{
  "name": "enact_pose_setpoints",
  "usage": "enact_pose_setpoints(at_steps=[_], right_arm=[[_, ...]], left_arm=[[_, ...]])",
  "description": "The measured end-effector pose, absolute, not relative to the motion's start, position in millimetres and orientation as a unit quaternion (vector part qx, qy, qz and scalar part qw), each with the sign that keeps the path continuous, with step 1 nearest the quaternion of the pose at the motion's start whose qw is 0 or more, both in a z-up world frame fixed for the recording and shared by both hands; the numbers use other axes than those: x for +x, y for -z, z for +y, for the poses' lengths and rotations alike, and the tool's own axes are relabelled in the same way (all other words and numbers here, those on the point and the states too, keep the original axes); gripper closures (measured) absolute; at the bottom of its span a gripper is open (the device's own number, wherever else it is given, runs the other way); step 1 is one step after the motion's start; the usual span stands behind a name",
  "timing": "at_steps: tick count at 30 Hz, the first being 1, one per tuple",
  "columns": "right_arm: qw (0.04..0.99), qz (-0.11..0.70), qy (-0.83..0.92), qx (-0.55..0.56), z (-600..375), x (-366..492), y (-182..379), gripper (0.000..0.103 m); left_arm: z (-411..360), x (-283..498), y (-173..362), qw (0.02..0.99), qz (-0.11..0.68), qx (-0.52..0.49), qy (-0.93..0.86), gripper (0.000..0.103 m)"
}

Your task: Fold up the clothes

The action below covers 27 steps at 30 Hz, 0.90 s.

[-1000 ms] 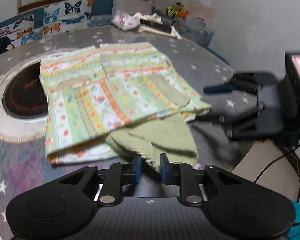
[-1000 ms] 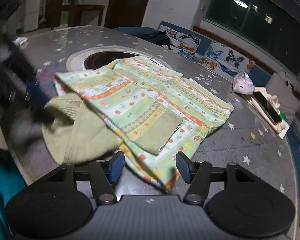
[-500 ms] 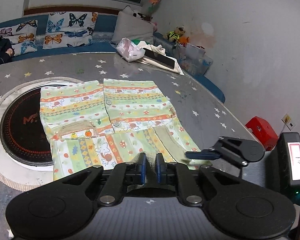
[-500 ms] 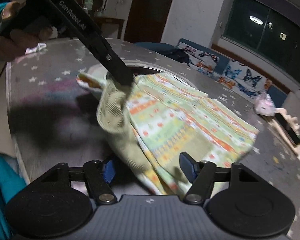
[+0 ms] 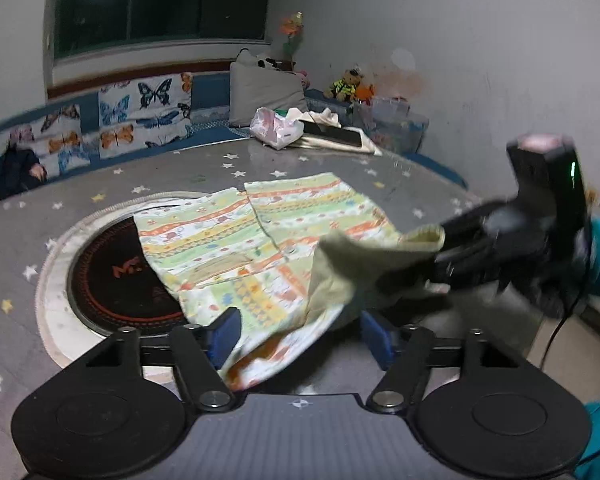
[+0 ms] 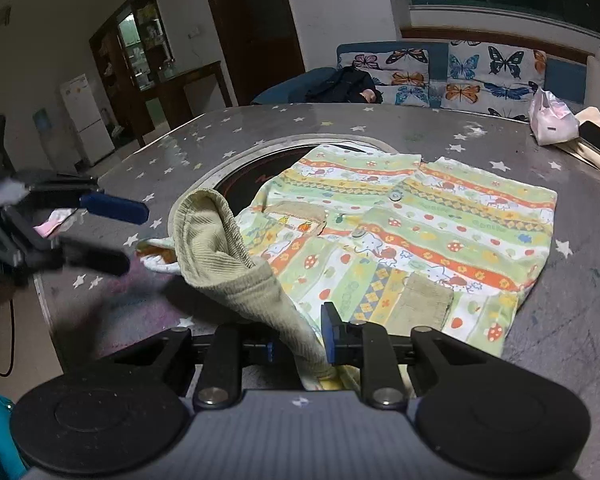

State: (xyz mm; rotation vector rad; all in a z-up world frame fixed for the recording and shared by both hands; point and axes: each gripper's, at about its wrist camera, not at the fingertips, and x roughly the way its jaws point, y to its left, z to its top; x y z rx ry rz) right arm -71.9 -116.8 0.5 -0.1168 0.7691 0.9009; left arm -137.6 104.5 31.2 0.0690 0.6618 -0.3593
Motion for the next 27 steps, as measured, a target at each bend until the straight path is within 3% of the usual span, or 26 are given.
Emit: enact_pose_setpoints(at_steps=[7, 11, 15, 27], right_arm=[[0.830, 0.362, -0.420, -0.059, -113.7, -71.6, -2.5, 0.083], [0.834, 0.357, -0.416, -0.064, -113.6, -73.8, -1.7, 0.087], [0.840, 0.342, -0.416, -0.065, -115.5, -83.2, -2.7, 0.092], [0.828, 0.320, -0.452, -0.087, -145.1, -135.6, -39.0, 0.094]], left_arm=[[82.7, -130.0, -1.8, 0.921, 0.306, 0.165, 0.173, 0.036], [82.4, -123.8, 11.4, 0.911, 0.309, 0.204, 0.184, 0.077], [85.0, -129.8, 12.2, 0.913, 0.303, 0.197, 0.188, 0.092], [83.1, -189.7, -27.2, 0.915, 0.298, 0.126, 0.239, 0.094]])
